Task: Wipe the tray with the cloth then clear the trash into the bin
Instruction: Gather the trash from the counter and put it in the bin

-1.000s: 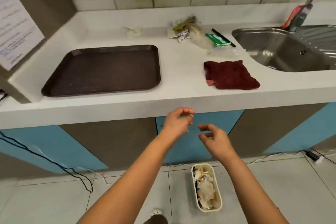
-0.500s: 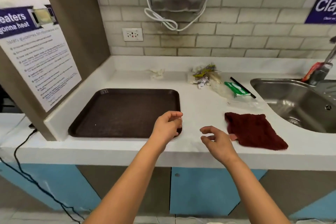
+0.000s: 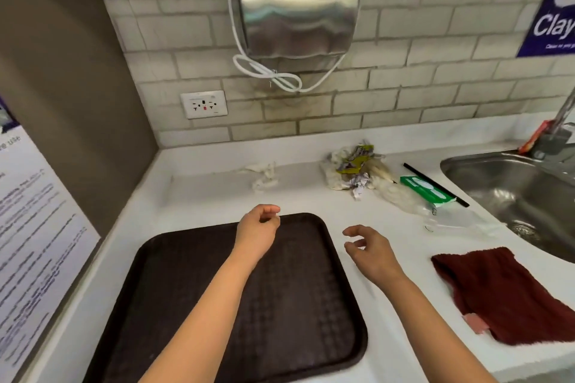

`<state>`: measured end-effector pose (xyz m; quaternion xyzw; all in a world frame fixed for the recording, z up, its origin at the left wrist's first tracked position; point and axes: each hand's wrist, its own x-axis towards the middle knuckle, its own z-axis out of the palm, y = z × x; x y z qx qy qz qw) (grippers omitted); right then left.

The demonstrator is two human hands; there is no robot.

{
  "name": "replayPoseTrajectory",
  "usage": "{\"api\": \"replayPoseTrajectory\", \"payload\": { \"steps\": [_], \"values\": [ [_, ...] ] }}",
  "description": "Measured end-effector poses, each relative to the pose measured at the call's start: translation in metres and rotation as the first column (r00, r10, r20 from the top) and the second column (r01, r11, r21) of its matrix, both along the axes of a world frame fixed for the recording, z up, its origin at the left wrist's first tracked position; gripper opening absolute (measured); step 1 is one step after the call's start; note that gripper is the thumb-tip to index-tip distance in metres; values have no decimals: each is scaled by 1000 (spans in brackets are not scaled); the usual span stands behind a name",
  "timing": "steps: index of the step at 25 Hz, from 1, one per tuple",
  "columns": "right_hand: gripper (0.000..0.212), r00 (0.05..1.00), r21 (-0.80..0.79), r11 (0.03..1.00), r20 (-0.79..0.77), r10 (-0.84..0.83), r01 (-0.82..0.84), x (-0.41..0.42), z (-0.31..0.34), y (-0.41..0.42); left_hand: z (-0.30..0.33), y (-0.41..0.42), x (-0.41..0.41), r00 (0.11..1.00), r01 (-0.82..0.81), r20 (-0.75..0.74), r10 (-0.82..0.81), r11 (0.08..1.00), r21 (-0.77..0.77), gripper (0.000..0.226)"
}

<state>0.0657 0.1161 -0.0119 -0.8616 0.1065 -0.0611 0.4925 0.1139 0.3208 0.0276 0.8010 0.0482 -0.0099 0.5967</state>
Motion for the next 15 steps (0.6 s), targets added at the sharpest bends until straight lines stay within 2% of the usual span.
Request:
{"api": "replayPoseTrajectory", "payload": {
  "steps": [7,13,15],
  "values": [
    [20,993,-52,996,-90,-71,67,36,-15,-16,-22,14,90,1000,6,26,-12,969,247,27],
    [20,991,-59,995,-95,-92,87,91,-11,-48,-51,5,158,999,10,24,-23,890,455,40],
    [20,987,-14,992,-102,-127,127,117,-8,-58,-63,4,183,998,58,-11,-62,824,564,49]
  ]
}}
